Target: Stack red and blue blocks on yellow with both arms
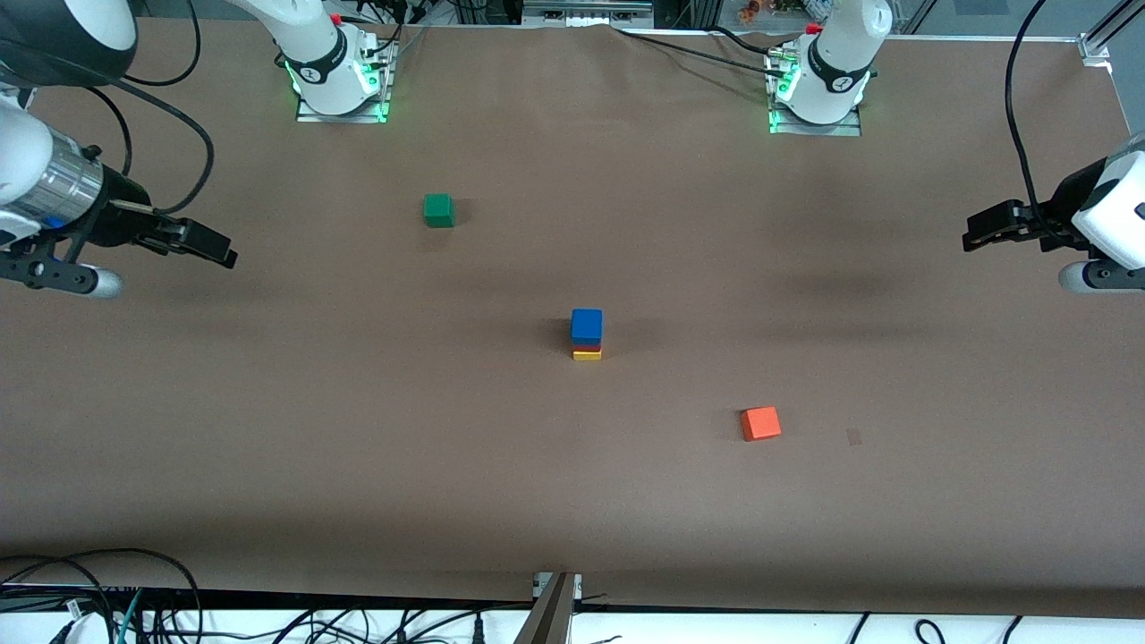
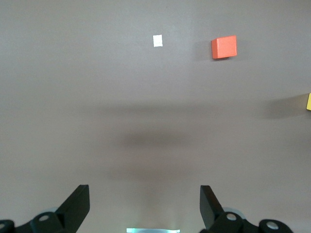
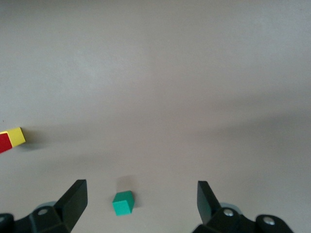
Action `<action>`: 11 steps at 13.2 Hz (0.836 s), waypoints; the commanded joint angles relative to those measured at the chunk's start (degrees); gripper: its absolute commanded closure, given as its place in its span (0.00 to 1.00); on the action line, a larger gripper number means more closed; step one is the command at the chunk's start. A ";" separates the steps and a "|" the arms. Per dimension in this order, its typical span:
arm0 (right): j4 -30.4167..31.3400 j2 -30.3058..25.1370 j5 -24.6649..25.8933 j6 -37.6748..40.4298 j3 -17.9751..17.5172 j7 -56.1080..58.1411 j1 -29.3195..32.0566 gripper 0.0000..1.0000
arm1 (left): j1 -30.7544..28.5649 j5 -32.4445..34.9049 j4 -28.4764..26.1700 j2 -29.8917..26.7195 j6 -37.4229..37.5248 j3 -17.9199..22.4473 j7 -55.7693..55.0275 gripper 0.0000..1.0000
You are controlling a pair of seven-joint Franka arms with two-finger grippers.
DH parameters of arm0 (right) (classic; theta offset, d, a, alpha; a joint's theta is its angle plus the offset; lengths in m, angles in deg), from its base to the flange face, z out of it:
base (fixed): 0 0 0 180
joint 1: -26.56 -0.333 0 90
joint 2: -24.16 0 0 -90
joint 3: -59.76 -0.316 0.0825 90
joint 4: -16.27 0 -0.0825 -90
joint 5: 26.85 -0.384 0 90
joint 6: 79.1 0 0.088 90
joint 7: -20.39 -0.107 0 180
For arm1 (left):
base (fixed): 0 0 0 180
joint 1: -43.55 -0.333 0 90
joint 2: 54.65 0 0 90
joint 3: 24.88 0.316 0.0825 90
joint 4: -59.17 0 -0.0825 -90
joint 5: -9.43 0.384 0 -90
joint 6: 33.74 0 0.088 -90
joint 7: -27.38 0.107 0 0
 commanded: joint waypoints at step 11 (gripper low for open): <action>0.47 -1.06 2.23 0.21 -10.26 7.52 12.31 0.00 | -0.16 -0.17 0.01 -0.07 -0.32 -0.21 0.62 0.00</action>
